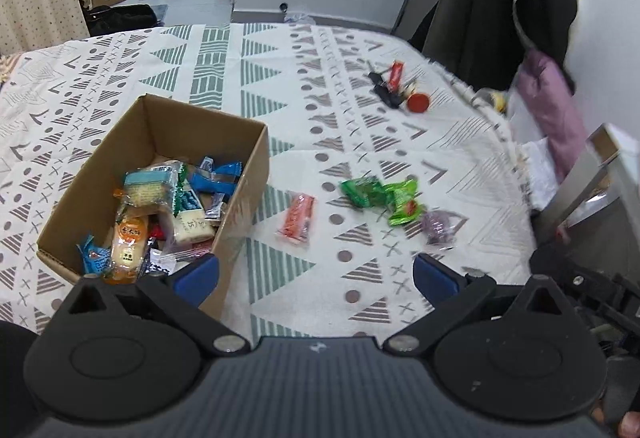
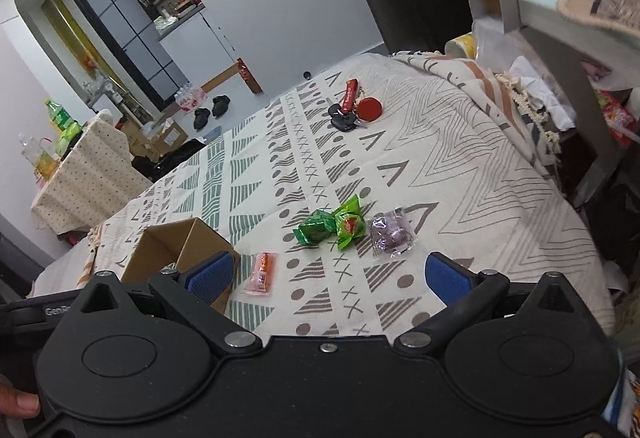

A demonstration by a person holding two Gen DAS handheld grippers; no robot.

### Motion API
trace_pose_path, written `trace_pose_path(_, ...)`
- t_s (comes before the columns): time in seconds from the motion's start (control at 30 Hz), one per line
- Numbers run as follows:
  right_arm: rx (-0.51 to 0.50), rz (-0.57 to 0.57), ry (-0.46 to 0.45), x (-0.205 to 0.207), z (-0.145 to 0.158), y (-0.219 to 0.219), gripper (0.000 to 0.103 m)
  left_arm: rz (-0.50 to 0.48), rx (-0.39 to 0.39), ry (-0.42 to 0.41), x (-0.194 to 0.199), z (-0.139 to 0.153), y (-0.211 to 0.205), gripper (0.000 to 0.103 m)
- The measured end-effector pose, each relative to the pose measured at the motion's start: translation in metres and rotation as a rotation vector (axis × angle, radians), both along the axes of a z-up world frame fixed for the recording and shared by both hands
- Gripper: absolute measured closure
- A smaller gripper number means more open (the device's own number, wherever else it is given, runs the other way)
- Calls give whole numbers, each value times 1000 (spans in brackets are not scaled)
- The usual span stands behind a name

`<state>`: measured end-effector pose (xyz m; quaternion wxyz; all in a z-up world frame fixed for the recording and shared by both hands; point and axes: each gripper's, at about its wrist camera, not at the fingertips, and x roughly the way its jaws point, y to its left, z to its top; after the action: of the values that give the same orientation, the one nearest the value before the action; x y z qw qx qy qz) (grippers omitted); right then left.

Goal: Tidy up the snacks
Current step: 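Move both tools back over the green and purple candies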

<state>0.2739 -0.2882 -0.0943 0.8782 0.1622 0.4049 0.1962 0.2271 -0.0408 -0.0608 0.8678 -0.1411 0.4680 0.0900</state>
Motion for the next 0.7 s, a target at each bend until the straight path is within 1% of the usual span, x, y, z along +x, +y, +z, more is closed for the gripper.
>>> trace_pose_path(0.07, 13, -13, 18, 8, -10, -3, 1, -2, 4, 6, 7, -7, -2, 1)
trace_pose_path(0.17, 25, -50, 73, 24, -24, -6, 5, -17, -1, 7, 18, -18, -5, 1)
trace_pose_path(0.3, -26, -45, 43, 38, -31, 2, 6, -35, 6, 10, 33, -34, -10, 1)
trace_pose_path(0.37, -38, -34, 53, 47, -36, 6, 9, -37, 8, 21, 39, -42, -14, 3)
trace_pose_path(0.4, -38, -28, 59, 50, -39, 7, 14, -34, 12, 28, 42, -46, -16, 3)
trace_pose_path(0.43, -37, -23, 69, 53, -42, 7, 16, -37, 10, 32, 45, -49, -17, 3)
trace_pose_path(0.5, -40, -23, 90, 58, -48, 9, 18, -53, 14, 32, 51, -56, -22, 4)
trace_pose_path(0.53, -46, -21, 94, 61, -49, 10, 20, -57, 21, 31, 53, -59, -24, 5)
trace_pose_path(0.7, -69, -12, 106, 75, -55, 15, 23, -63, 40, 55, 69, -78, -26, 13)
